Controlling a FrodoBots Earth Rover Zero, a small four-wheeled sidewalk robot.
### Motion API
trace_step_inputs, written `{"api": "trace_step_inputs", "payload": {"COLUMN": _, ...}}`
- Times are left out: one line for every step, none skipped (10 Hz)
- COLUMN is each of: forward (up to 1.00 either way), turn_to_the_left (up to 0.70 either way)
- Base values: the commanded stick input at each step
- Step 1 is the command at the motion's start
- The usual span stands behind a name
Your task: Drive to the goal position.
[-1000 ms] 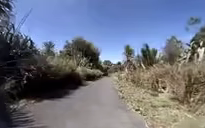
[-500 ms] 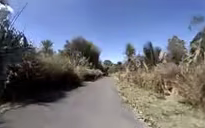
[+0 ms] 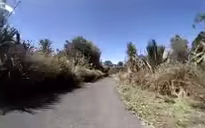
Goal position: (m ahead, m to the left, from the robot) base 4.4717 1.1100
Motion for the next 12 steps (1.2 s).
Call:
{"api": "trace_step_inputs", "payload": {"forward": 0.85, "turn_to_the_left": 0.00}}
{"api": "trace_step_inputs", "payload": {"forward": 0.85, "turn_to_the_left": 0.00}}
{"api": "trace_step_inputs", "payload": {"forward": 0.85, "turn_to_the_left": 0.00}}
{"api": "trace_step_inputs", "payload": {"forward": 0.85, "turn_to_the_left": 0.00}}
{"api": "trace_step_inputs", "payload": {"forward": 0.85, "turn_to_the_left": 0.00}}
{"api": "trace_step_inputs", "payload": {"forward": 0.85, "turn_to_the_left": 0.00}}
{"api": "trace_step_inputs", "payload": {"forward": 0.85, "turn_to_the_left": 0.00}}
{"api": "trace_step_inputs", "payload": {"forward": 0.85, "turn_to_the_left": 0.00}}
{"api": "trace_step_inputs", "payload": {"forward": 0.85, "turn_to_the_left": 0.00}}
{"api": "trace_step_inputs", "payload": {"forward": 0.85, "turn_to_the_left": 0.00}}
{"api": "trace_step_inputs", "payload": {"forward": 0.85, "turn_to_the_left": 0.00}}
{"api": "trace_step_inputs", "payload": {"forward": 0.85, "turn_to_the_left": -0.02}}
